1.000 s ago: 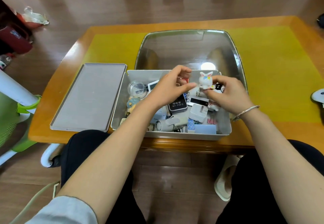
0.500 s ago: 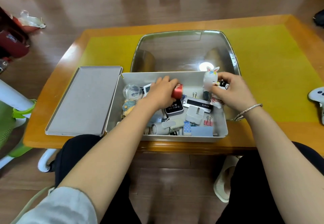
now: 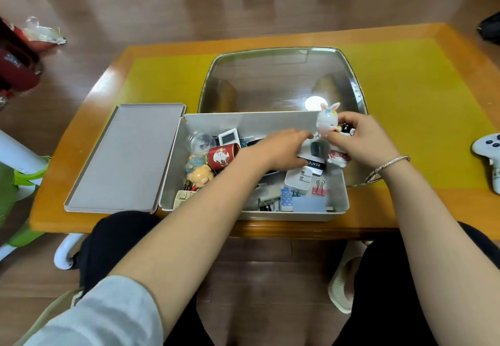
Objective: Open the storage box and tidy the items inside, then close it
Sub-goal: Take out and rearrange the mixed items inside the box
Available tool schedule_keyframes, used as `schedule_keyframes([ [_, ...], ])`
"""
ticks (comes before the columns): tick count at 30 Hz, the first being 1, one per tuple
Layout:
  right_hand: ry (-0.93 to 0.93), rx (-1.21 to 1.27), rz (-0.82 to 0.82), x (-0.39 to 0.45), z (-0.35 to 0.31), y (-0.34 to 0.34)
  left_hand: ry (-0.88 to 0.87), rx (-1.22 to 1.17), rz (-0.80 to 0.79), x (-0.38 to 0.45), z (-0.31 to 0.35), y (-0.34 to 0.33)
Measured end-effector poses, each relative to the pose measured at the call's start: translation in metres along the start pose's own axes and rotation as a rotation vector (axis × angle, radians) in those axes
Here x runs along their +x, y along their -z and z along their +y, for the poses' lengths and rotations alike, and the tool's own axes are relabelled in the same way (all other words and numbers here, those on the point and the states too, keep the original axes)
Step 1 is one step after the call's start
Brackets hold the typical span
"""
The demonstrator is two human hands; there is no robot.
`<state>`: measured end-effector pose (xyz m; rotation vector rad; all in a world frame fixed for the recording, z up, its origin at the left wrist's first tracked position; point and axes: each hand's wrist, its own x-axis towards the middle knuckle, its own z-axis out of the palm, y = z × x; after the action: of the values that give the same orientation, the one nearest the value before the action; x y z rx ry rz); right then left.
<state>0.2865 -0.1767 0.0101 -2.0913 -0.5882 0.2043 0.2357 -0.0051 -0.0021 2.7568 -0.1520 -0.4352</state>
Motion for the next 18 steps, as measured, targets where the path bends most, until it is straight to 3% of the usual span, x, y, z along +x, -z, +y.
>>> schedule_keyframes([
  [7,-0.015,-0.018,-0.027,0.006,0.006,-0.004,0.083,0.055,-0.104,0.026,-0.006,-0.016],
  [14,0.024,-0.091,-0.044,0.006,0.005,-0.012,0.011,0.123,-0.13,0.023,-0.001,-0.016],
  [18,0.002,-0.032,-0.054,0.005,0.004,-0.009,-0.079,0.015,-0.073,0.014,-0.001,-0.016],
])
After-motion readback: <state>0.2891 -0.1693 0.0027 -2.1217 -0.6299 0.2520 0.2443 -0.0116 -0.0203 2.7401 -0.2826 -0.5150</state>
